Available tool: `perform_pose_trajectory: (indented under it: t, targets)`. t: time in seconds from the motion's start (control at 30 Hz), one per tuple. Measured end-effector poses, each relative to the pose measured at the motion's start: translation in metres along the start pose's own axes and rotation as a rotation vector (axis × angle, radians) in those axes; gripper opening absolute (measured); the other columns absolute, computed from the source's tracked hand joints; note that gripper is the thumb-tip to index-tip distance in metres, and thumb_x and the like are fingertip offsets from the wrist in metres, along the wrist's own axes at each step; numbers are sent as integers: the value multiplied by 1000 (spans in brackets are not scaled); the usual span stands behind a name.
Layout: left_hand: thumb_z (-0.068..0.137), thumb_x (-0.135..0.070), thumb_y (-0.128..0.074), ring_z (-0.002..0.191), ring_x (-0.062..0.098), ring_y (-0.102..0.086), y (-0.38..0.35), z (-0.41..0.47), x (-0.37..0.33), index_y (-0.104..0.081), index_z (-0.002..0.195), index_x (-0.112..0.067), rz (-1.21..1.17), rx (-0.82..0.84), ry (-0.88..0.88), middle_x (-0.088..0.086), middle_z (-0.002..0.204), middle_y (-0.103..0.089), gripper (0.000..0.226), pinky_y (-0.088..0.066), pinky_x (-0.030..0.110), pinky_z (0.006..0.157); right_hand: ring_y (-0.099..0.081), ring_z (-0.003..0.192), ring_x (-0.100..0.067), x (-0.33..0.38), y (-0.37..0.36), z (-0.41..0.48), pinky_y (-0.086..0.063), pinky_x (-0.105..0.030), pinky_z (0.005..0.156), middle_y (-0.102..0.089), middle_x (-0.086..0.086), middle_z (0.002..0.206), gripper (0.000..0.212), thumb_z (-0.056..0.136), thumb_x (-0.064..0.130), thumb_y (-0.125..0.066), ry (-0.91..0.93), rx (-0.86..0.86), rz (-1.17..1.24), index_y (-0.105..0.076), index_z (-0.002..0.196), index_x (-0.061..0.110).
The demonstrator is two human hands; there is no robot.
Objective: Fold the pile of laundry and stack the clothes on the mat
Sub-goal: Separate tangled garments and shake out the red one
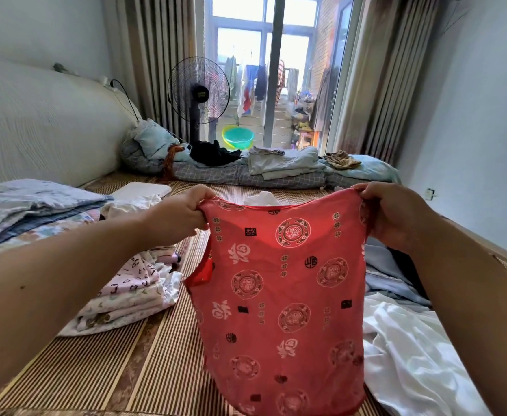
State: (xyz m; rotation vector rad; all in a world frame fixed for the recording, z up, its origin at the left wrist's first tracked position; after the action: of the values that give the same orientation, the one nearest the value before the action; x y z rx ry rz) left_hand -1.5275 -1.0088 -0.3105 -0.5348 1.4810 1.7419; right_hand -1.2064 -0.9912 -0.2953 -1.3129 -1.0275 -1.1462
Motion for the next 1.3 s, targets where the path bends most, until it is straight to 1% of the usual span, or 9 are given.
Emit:
perform_pose_trajectory:
  t: [0.17,0.33,0.47,0.63,0.8,0.9,1.0,1.17,1.3]
  targets:
    - [97,-8,-51,67,4,-66,-5,-8,1,-53,112,-25,-245,187,55,-8,75,-70,22,-46,32,73,-50,62,-16,-4,3,2,-42,-29,59,-54,-9,87,29,85,1,-36,-18,6,-19,-61,80,15]
    - [96,-6,-52,65,12,-62,-6,-13,-5,-45,98,-22,-166,141,-25,9,76,-65,17,-51,27,65,-47,58,-16,-8,7,6,-39,-28,58,-52,-5,76,30,86,1,-35,-17,-22,-52,-60,77,16]
    - [94,-16,-59,61,9,-62,-7,-16,-8,-51,97,-21,-26,160,-66,3,71,-64,11,-48,18,55,-50,55,-16,-10,13,8,-40,-25,54,-54,-6,76,29,86,2,-34,-46,-45,-5,-59,92,15]
    - [99,-4,-45,62,15,-59,-14,-20,-14,-59,95,-6,-222,223,-108,3,70,-61,15,-51,20,57,-50,44,-8,-13,17,8,-42,-17,45,-59,9,66,28,90,1,-33,-54,-89,109,-56,86,15]
    - [99,3,-36,62,14,-55,-13,-21,-17,-60,89,-2,-282,116,-132,9,73,-55,26,-49,18,57,-49,51,-10,-16,17,8,-42,-19,46,-56,7,81,28,90,0,-35,-51,-86,105,-58,90,16]
    - [98,-4,-40,70,9,-63,-8,-15,-16,-68,94,-12,-322,14,-83,1,75,-67,29,-54,25,68,-49,49,-12,-17,17,9,-42,-22,45,-54,1,72,31,91,0,-39,-45,-74,81,-57,111,16]
    - [95,-15,-47,82,16,-65,0,-6,-8,-72,104,-25,-253,-72,0,2,88,-72,29,-48,39,83,-52,40,-9,-15,15,7,-43,-20,40,-54,-1,61,30,91,-2,-43,-15,-41,57,-55,112,16]
    - [94,-3,-45,57,12,-63,8,0,10,-71,103,-21,-285,-40,193,6,78,-70,33,-46,29,59,-62,48,-12,-13,11,2,-54,-26,46,-64,-6,63,16,93,-4,-53,14,12,-98,-64,92,8]
    - [92,0,-40,57,13,-61,6,1,15,-70,99,-19,-352,-80,321,5,75,-68,37,-47,28,61,-62,51,-12,-17,6,4,-58,-30,54,-65,-4,63,15,93,2,-58,28,18,-140,-66,85,13]
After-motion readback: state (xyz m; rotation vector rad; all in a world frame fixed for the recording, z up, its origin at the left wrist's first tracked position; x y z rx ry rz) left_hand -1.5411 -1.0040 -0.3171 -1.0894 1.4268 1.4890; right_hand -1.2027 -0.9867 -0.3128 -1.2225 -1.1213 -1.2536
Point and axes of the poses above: each hand's wrist, its own z-axis towards the middle knuckle, its own y-axis out of the back of the hand, x = y × z, the point moved 3 cm from there along z, towards the middle knuckle
